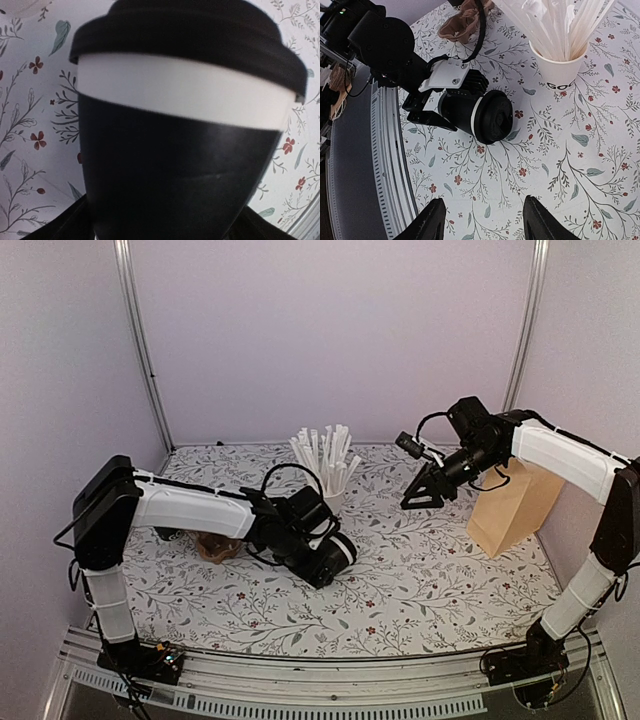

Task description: Pack the takeout coffee

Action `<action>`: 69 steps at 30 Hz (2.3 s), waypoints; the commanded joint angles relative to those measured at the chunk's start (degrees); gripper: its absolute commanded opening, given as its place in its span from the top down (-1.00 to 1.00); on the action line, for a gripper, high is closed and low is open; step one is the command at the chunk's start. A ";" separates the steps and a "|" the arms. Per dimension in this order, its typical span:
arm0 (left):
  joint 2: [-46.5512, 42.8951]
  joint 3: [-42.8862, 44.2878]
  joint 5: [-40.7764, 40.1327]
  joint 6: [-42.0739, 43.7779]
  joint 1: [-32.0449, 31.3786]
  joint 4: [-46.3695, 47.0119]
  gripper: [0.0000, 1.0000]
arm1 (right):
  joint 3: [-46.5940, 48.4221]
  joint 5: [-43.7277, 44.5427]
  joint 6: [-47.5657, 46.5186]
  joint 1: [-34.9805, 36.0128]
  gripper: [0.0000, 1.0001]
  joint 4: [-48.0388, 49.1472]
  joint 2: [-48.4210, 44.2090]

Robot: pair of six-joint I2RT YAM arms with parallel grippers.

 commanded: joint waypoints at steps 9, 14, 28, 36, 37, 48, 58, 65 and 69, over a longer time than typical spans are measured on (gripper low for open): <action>-7.12 -5.25 3.58 3.07 -3.39 8.41 -0.48 | -0.83 -5.33 -2.52 0.05 -0.11 -0.68 0.46; -10.98 -9.79 6.68 3.23 -4.23 16.03 -0.42 | -1.18 -6.90 -3.34 0.05 -0.10 -1.42 -0.36; -24.04 -26.03 15.70 5.30 -5.34 46.45 -0.40 | 3.49 -14.45 -12.72 6.04 -0.70 -7.01 -1.74; -25.11 -27.27 17.72 5.18 -5.80 48.52 -0.38 | 6.35 -11.04 -11.14 10.13 -0.71 -6.07 1.07; -25.11 -27.25 17.80 5.18 -5.76 48.51 -0.38 | 6.70 -10.73 -10.83 10.66 -0.72 -6.19 1.63; -25.55 -27.12 19.14 5.73 -5.92 49.74 -0.37 | 7.34 -11.11 -10.46 12.77 -0.72 -6.74 3.87; -24.80 -27.39 16.95 6.40 -6.00 50.95 -0.39 | 8.78 -16.41 -15.13 13.50 -0.39 -13.23 6.44; -24.23 -27.84 13.09 5.74 -6.01 50.45 -0.71 | 8.84 -12.85 -13.64 13.50 -0.19 -11.53 5.89; -25.02 -29.31 11.06 5.58 -6.03 49.55 -0.99 | 8.96 -6.47 -11.85 13.50 -0.15 -10.47 5.44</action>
